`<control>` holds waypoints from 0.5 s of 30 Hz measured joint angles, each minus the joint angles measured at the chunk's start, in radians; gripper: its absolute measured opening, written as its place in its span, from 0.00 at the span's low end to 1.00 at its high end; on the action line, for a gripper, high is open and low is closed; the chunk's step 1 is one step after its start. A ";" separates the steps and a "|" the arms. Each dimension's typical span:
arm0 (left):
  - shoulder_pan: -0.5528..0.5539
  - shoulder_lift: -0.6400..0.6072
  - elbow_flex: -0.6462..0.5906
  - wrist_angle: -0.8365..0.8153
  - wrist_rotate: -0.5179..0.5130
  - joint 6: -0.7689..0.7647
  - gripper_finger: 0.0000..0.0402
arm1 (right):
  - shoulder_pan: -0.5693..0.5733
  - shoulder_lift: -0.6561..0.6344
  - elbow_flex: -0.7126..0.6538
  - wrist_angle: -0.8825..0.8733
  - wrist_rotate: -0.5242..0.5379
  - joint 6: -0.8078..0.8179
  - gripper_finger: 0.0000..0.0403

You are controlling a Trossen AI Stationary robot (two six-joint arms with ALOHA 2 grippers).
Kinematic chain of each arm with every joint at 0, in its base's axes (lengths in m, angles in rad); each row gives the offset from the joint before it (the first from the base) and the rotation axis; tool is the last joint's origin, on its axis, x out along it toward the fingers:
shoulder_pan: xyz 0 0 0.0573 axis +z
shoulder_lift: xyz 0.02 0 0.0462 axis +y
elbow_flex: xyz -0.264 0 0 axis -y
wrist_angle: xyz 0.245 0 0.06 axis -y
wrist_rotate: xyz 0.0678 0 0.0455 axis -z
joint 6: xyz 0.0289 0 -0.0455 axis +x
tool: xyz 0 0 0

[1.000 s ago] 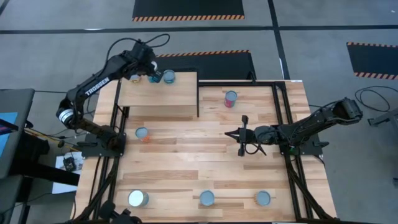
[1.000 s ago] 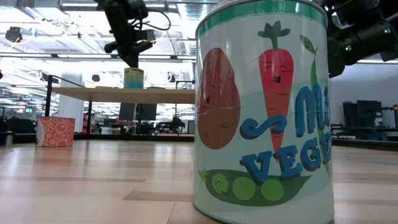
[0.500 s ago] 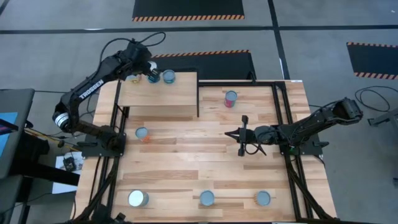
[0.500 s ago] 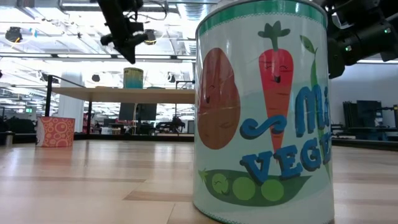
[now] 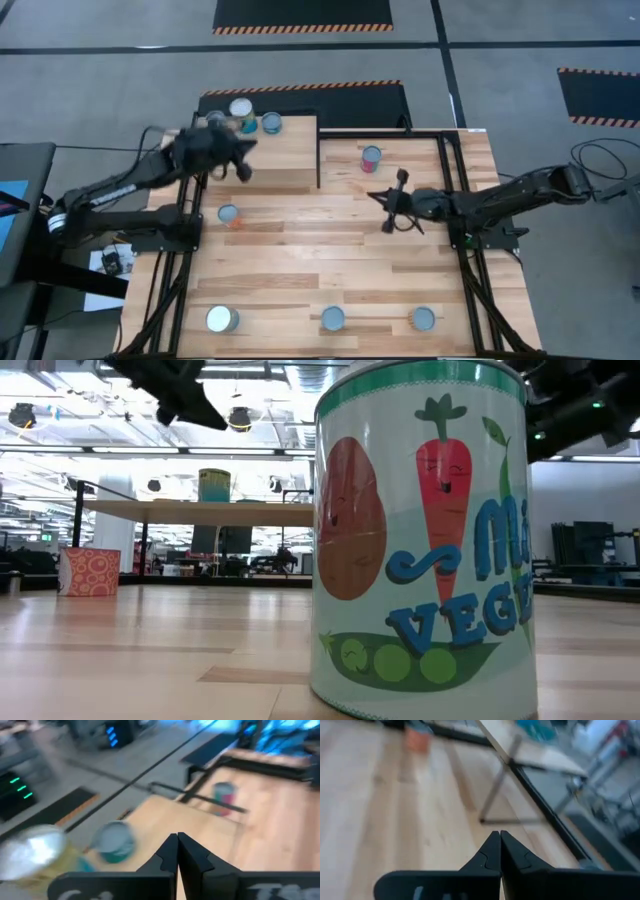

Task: Pick and place cans onto a shelf
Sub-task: Put the canned chicken soup on the shelf

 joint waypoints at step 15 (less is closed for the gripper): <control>-0.301 -0.229 -0.495 0.485 -0.009 -0.032 0.00 | -0.442 0.205 0.313 -0.532 -0.163 0.114 0.22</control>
